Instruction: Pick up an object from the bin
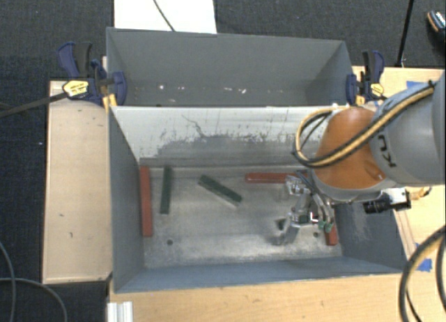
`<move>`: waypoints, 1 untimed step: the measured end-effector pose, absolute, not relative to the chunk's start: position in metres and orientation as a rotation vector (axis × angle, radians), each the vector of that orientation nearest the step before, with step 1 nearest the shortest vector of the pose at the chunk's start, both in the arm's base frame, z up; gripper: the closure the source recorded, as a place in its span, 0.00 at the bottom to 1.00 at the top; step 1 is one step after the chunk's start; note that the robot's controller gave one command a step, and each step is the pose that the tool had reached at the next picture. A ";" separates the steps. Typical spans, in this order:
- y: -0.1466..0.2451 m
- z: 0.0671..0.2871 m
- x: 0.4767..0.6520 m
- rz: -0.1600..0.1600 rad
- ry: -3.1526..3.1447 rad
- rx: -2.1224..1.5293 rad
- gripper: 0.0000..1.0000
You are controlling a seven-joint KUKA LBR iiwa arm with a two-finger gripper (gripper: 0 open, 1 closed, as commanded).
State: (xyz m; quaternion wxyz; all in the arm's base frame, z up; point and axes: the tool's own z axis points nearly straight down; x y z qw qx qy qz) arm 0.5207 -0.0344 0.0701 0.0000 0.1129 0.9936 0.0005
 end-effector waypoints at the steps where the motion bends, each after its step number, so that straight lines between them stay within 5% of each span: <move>1: -0.047 0.126 0.550 -0.001 3.131 0.110 0.00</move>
Offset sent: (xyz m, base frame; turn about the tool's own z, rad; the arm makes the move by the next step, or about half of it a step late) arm 0.0273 -0.0119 0.0538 -0.1567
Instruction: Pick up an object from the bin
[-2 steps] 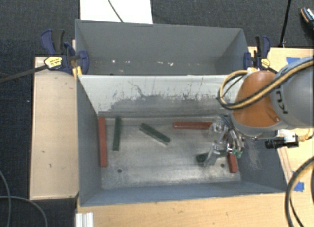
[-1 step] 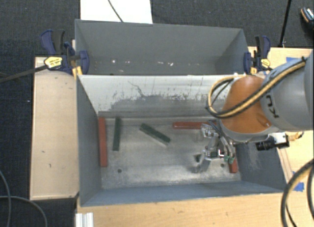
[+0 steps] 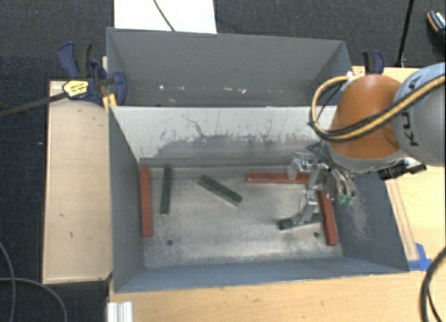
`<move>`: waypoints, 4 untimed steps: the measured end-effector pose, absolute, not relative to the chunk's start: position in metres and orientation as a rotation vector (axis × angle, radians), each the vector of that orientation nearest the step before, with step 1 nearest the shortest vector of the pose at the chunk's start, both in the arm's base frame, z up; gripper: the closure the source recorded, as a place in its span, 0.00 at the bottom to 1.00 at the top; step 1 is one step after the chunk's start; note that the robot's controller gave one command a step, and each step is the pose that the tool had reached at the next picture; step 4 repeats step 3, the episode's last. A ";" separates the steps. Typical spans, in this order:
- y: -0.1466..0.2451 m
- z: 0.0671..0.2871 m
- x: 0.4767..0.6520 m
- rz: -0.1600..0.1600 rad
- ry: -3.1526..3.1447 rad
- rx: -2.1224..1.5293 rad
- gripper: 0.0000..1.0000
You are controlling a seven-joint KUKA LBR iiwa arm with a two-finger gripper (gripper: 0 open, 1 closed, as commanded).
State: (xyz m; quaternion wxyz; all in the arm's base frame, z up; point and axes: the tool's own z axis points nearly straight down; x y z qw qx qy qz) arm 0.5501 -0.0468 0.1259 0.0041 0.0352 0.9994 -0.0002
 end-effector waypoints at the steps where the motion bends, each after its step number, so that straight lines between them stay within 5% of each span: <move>1: -0.111 0.068 0.488 -0.002 3.144 0.043 0.00; 2: -0.107 0.070 0.492 -0.001 3.138 0.028 1.00; 3: -0.104 0.205 0.514 -0.003 3.130 0.057 1.00; 4: -0.104 0.205 0.514 -0.003 3.130 0.057 1.00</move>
Offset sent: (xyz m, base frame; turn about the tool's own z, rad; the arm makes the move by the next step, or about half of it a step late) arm -0.0592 -0.0601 -0.0559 -0.0507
